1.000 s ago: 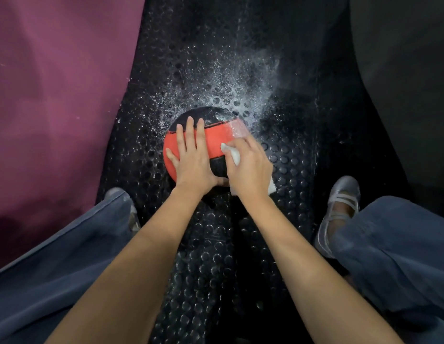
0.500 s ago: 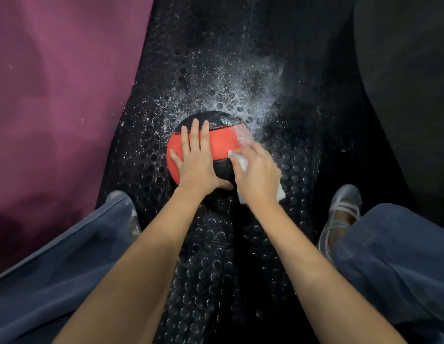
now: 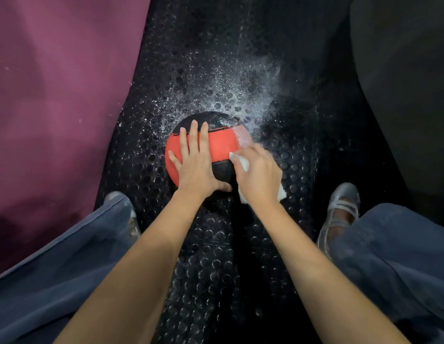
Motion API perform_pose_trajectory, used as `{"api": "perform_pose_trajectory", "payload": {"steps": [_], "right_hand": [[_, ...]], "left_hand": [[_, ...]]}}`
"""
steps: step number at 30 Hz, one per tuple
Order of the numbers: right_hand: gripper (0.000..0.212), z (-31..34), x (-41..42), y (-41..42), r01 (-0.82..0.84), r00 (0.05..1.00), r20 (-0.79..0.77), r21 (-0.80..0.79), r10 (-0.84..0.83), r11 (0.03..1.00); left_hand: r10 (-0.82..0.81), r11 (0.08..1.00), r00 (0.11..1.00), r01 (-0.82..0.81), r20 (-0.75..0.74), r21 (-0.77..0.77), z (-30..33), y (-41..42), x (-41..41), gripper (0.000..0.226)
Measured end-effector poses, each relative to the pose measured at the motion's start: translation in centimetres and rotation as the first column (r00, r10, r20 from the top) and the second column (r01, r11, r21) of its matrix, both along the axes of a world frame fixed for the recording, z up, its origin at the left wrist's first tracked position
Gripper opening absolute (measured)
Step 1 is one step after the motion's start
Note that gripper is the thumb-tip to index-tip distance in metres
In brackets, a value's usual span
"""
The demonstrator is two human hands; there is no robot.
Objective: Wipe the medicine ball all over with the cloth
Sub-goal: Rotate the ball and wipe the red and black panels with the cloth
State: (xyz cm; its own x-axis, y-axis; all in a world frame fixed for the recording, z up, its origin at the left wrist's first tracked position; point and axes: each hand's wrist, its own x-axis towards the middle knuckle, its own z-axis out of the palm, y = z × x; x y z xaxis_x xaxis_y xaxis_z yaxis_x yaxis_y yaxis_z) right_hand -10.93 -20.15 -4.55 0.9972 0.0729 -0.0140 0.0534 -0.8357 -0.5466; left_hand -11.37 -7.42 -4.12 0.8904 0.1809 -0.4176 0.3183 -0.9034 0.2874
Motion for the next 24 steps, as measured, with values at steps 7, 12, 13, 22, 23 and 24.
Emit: {"api": "perform_pose_trajectory", "payload": {"steps": [7,12,13,22,23,24], "right_hand": [[0.023,1.1,6.2,2.6,-0.062,0.997,-0.050,-0.059,0.059,0.996],[0.020,-0.2,0.2,0.9,-0.006,1.000,0.022,0.043,0.005,0.999],[0.017,-0.6,-0.7,0.6,0.010,1.000,0.019,0.058,-0.011,0.998],[0.010,-1.6,-0.6,1.2,-0.139,0.939,0.298,-0.123,0.170,0.983],[0.008,-1.9,-0.5,0.7,-0.092,0.955,0.273,-0.103,0.117,0.990],[0.008,-2.1,-0.4,0.2,-0.015,0.974,0.226,-0.062,0.029,0.998]], "left_hand": [[-0.003,1.000,1.000,0.003,0.020,0.017,0.1,-0.1,-1.0,0.152],[-0.009,1.000,1.000,0.009,0.000,-0.027,0.3,1.1,0.0,0.152],[-0.018,0.999,1.000,0.018,-0.003,-0.027,0.2,1.1,0.1,0.153],[-0.004,1.000,1.000,0.005,0.025,-0.017,-0.1,0.7,0.2,0.147],[-0.015,1.000,1.000,0.016,0.020,-0.024,-0.1,0.8,0.3,0.150],[-0.026,0.999,1.000,0.027,0.013,-0.029,-0.1,1.0,0.4,0.152]]}}
